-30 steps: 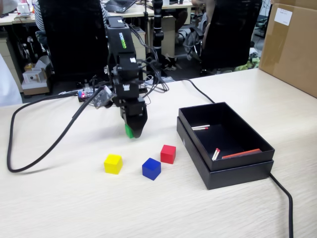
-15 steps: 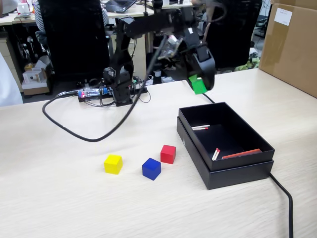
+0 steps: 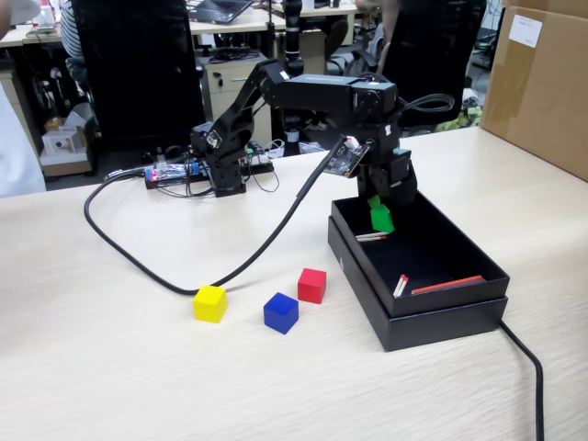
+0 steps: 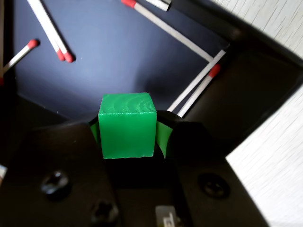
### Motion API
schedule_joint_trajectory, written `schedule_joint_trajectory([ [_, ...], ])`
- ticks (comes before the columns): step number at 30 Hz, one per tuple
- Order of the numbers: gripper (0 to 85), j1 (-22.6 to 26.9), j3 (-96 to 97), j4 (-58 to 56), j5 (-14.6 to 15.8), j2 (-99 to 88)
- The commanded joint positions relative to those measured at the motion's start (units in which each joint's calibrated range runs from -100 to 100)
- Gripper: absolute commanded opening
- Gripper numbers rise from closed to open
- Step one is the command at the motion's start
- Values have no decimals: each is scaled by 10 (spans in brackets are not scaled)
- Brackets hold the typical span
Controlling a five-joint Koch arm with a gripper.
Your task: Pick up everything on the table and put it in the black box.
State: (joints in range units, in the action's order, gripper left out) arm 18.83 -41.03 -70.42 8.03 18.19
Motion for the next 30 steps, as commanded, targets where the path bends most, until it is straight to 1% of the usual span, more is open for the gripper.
schedule_joint_trajectory([
  [1, 150, 7, -28, -5, 5, -1],
  [5, 279, 8, -19, -8, 7, -2],
  [6, 330, 8, -17, -8, 7, -9],
  [7, 346, 8, -14, -8, 7, -17],
  [9, 362, 8, -11, -8, 7, -44],
  [14, 362, 5, 18, -8, 7, -221],
  [17, 362, -9, 42, -14, 4, -332],
  [18, 362, -22, 57, -32, 4, -397],
  [20, 362, -42, 86, -43, 2, -454],
  [23, 363, -84, 127, -56, -12, -518],
  [24, 374, -100, 139, -56, -21, -530],
  [26, 424, -136, 156, -56, -39, -539],
  [28, 430, -172, 160, -56, -58, -536],
  [29, 431, -200, 165, -56, -72, -513],
  [30, 440, -213, 167, -56, -80, -496],
])
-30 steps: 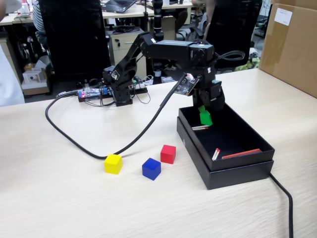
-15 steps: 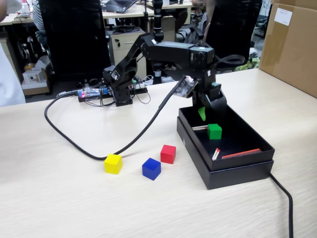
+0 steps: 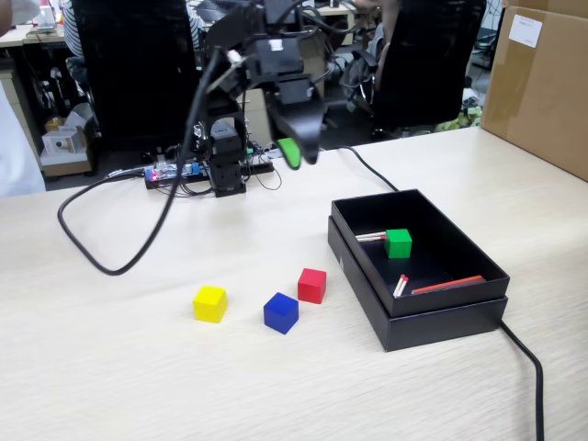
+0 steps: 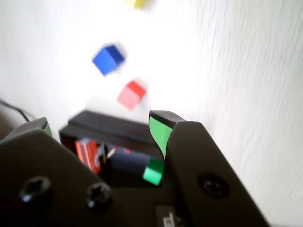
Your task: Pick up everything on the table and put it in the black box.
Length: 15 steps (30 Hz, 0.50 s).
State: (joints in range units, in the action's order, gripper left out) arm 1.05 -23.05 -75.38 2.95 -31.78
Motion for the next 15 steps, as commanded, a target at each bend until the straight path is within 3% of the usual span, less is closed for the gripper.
schedule_joint_trajectory([
  [1, 456, -47, -9, -6, -34, 23],
  [9, 481, -105, -13, 12, -38, 205],
  [15, 481, -110, -72, 12, -29, 315],
])
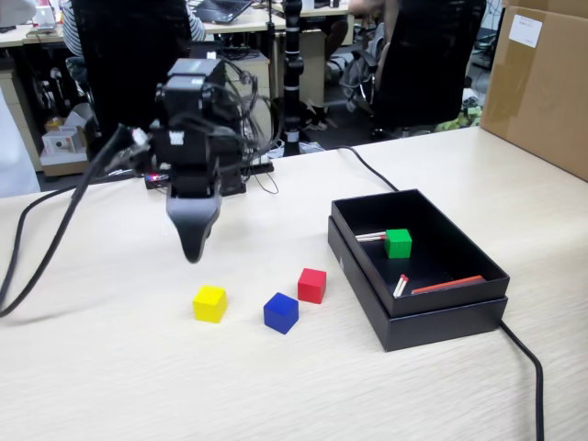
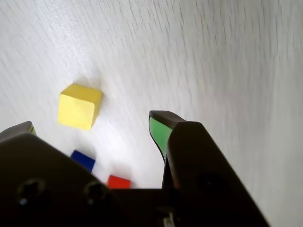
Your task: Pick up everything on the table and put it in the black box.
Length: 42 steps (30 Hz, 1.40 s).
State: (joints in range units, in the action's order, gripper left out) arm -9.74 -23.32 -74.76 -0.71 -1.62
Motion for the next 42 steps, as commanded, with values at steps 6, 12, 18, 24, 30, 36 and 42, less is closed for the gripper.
schedule_joint_trajectory([
  [6, 480, 2, -142, 6, 21, 115],
  [12, 479, 8, -171, 6, 34, 191],
  [18, 463, 10, -216, 6, 37, 249],
  [24, 354, 11, -221, 6, 39, 277],
  [30, 156, 9, -249, 6, 40, 305],
  [36, 36, 8, -254, 6, 41, 261],
  [42, 36, 95, -124, 6, 30, -97],
])
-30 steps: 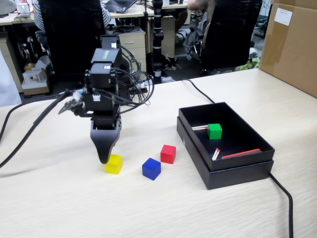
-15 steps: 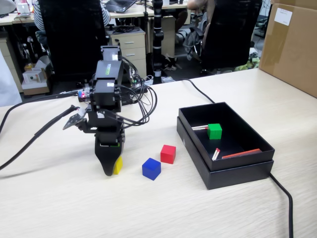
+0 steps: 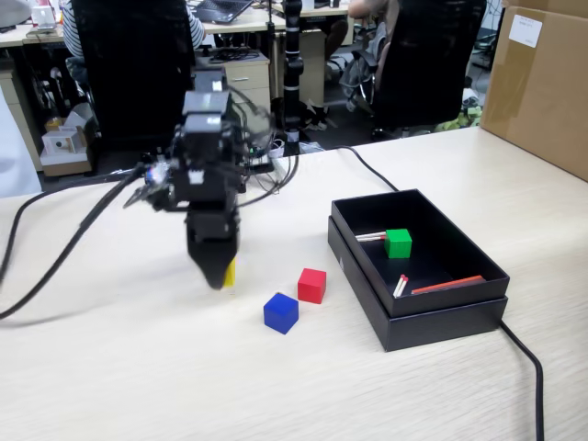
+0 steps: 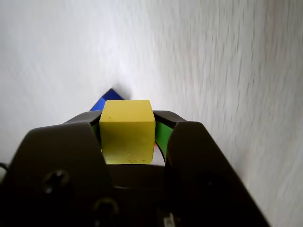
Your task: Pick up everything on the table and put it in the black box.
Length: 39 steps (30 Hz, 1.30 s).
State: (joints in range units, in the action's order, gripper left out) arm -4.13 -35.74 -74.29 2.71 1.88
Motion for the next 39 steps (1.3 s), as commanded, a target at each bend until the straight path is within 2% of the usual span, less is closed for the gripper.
schedule_joint_trajectory([
  [1, 36, 53, 4, 1, -2, -150],
  [7, 37, 137, -6, 1, 5, -178],
  [10, 40, 178, -80, 1, 4, -86],
  [12, 40, 185, -106, 1, 4, -42],
  [18, 43, 189, -148, 1, 5, 106],
  [20, 138, 185, -148, 0, 11, 206],
  [25, 222, 186, -145, -1, 12, 223],
  [27, 278, 186, -146, -1, 12, 214],
  [37, 281, 167, -139, 0, 3, 7],
  [38, 294, 163, -132, 0, -1, -19],
  [39, 350, 152, -114, -1, -13, -64],
])
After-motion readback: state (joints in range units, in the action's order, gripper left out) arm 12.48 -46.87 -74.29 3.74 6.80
